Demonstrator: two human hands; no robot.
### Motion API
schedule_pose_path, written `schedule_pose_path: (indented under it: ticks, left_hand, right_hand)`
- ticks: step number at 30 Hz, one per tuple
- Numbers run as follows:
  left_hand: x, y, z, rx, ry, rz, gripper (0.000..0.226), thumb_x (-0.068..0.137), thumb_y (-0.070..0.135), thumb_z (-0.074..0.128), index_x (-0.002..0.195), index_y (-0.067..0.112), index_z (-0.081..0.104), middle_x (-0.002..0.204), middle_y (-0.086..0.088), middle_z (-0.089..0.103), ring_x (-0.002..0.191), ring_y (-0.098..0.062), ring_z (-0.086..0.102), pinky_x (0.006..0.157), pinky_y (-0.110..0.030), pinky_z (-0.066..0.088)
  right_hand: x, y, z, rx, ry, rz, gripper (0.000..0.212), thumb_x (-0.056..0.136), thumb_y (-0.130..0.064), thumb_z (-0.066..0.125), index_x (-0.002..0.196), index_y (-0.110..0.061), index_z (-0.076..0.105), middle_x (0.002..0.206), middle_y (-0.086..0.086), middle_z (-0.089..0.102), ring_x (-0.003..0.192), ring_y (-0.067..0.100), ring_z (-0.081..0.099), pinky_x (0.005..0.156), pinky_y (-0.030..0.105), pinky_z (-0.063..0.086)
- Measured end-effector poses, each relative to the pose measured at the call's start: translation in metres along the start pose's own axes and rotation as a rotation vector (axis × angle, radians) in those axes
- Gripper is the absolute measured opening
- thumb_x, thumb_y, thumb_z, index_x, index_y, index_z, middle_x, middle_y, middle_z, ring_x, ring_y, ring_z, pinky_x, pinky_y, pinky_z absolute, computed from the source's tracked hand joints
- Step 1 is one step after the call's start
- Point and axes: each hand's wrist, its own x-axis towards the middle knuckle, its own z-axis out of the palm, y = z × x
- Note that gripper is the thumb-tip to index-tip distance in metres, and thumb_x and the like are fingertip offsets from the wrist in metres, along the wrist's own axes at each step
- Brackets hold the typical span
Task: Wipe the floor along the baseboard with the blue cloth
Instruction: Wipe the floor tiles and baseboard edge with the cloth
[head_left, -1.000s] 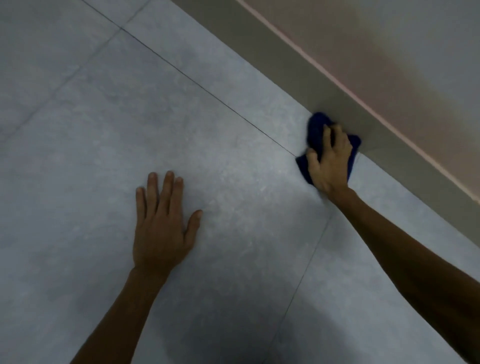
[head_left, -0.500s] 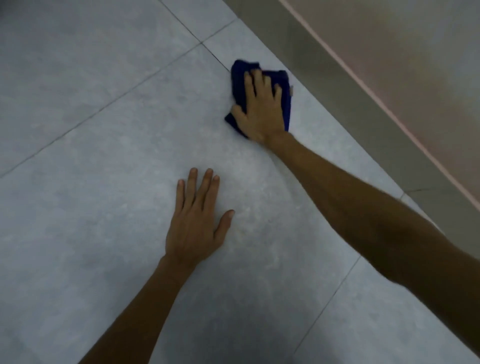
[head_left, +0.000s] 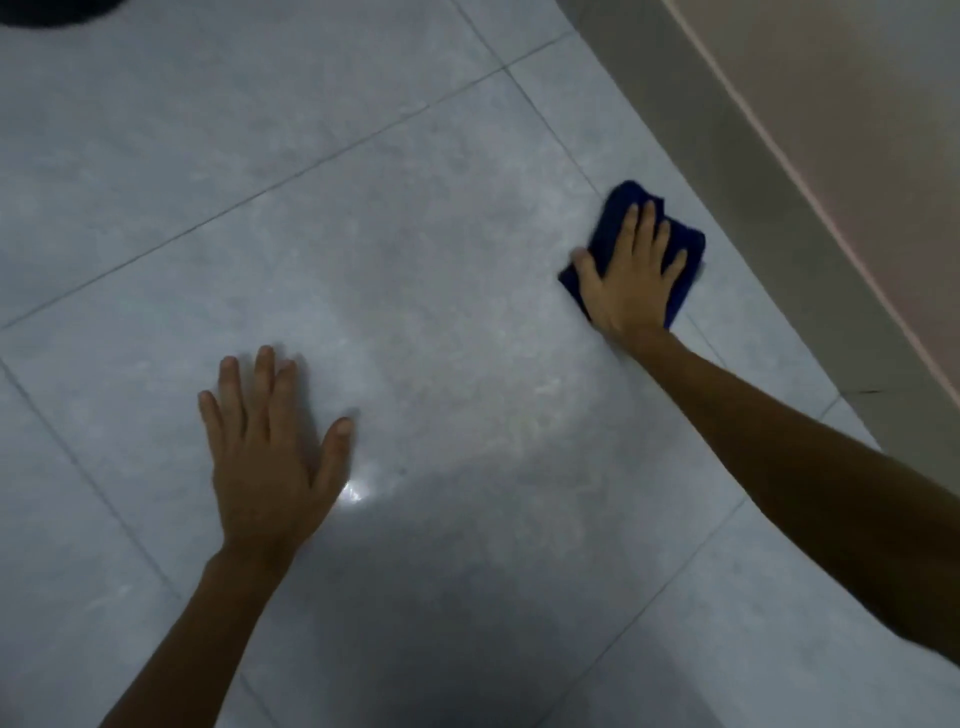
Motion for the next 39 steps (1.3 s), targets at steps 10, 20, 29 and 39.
schedule_pose_path:
  ticks: [10,20,29,39]
  left_hand:
    - [-0.005,-0.044,0.001,-0.031,0.058,-0.164,0.069,0.104,0.043,0.035,0.156,0.000,0.029,0.165,-0.021,0.024,0.157,-0.037,0.013,0.127,-0.056,0.007]
    - [-0.003,-0.045,-0.003,-0.004,-0.032,-0.048,0.070,0.102,0.044,0.038,0.154,-0.002,0.032,0.163,-0.023,0.028,0.156,-0.038,0.014,0.126,-0.059,0.012]
    - [-0.005,-0.047,0.003,0.036,-0.025,-0.018,0.069,0.104,0.045,0.037,0.158,0.003,0.028,0.167,-0.017,0.024,0.158,-0.033,0.010,0.127,-0.056,0.007]
    - [-0.008,-0.039,0.001,0.068,-0.056,0.072,0.072,0.104,0.051,0.033,0.158,0.003,0.028,0.166,-0.017,0.024,0.158,-0.033,0.011,0.128,-0.054,0.008]
  right_hand:
    - [-0.106,-0.224,0.066,-0.077,-0.046,-0.703,0.090,0.091,-0.061,0.040,0.161,-0.009,0.019,0.170,0.012,0.012,0.156,0.036,0.009,0.121,0.063,0.004]
    - [-0.216,-0.017,0.044,-0.059,-0.164,-0.574,0.085,0.095,-0.053,0.040,0.160,-0.004,0.016,0.170,0.013,0.009,0.157,0.033,0.008,0.120,0.068,0.012]
    - [-0.106,-0.203,0.062,-0.108,-0.027,-0.622,0.088,0.093,-0.056,0.032,0.161,-0.004,0.014,0.170,0.015,0.011,0.156,0.033,0.012,0.125,0.055,0.006]
    - [-0.232,-0.056,0.056,-0.092,-0.222,-0.936,0.092,0.092,-0.055,0.045,0.160,0.000,0.014,0.169,0.018,0.009,0.157,0.034,0.009,0.126,0.056,0.010]
